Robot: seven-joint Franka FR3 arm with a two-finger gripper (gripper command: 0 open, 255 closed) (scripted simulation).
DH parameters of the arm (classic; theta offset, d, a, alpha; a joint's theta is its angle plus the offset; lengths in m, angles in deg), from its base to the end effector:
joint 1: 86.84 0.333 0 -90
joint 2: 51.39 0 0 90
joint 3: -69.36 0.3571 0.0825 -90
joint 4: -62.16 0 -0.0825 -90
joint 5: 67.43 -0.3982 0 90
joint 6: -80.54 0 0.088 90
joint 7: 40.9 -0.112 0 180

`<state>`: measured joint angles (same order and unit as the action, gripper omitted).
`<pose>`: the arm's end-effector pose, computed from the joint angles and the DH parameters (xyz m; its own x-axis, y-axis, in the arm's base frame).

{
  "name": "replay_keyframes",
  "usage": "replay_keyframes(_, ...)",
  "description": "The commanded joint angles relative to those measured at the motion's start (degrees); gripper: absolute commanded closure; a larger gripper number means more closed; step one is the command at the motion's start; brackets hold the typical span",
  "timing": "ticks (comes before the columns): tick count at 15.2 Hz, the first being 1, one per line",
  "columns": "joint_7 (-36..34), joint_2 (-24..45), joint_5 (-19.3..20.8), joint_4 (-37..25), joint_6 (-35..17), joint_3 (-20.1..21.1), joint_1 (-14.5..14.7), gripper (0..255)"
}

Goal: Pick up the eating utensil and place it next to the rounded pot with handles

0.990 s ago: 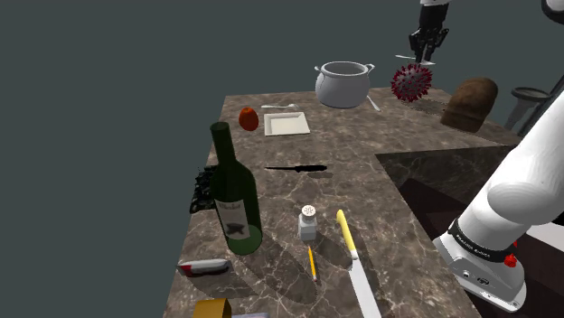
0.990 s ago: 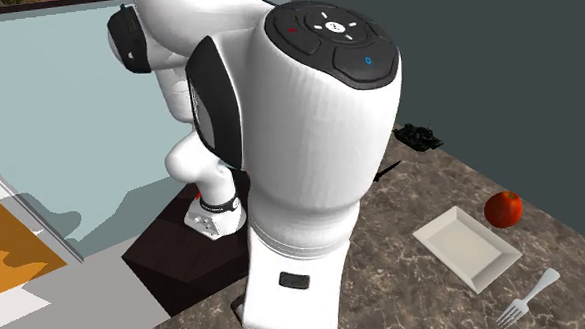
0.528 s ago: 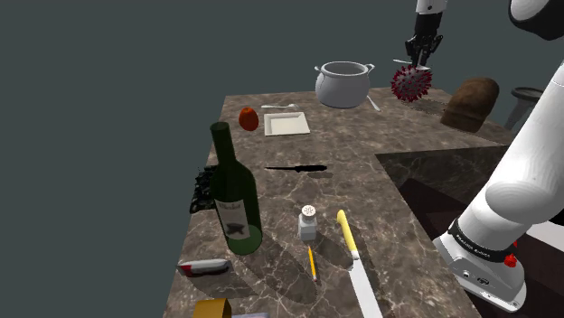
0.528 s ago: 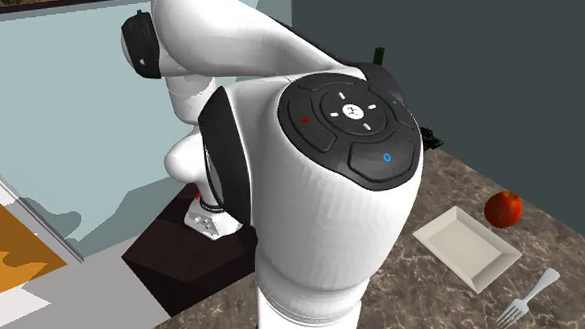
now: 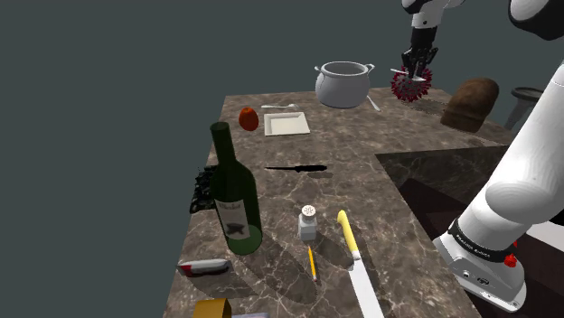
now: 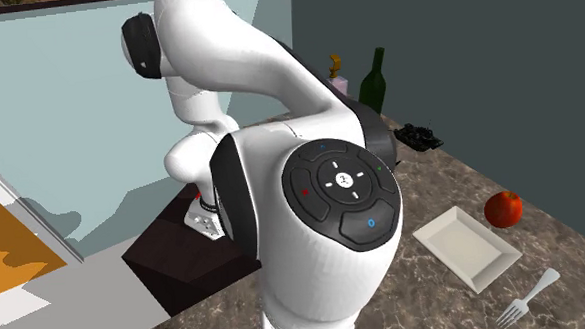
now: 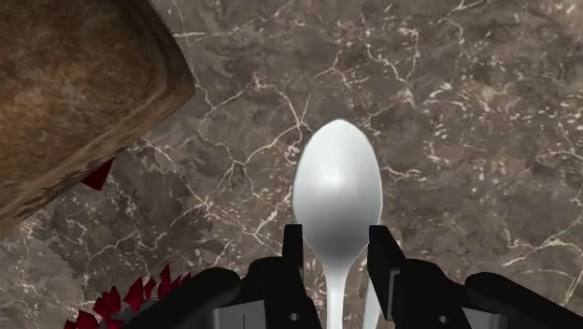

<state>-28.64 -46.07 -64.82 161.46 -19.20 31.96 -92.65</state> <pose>0.4404 -0.4010 0.5525 0.8573 -0.5074 -0.0864 -0.5013 -0.8612 0.0840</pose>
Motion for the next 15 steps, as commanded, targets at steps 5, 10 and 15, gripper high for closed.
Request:
replay_keyframes(5, -0.3, 0.1, 0.0, 4.5, -4.6, 0.1, 0.0, 255)
replay_keyframes(10, -0.2, 0.9, -0.5, 7.6, -8.3, 0.1, -0.1, 255)
replay_keyframes(15, 0.0, 2.1, -1.2, 10.3, -12.0, 0.1, -0.3, 255)
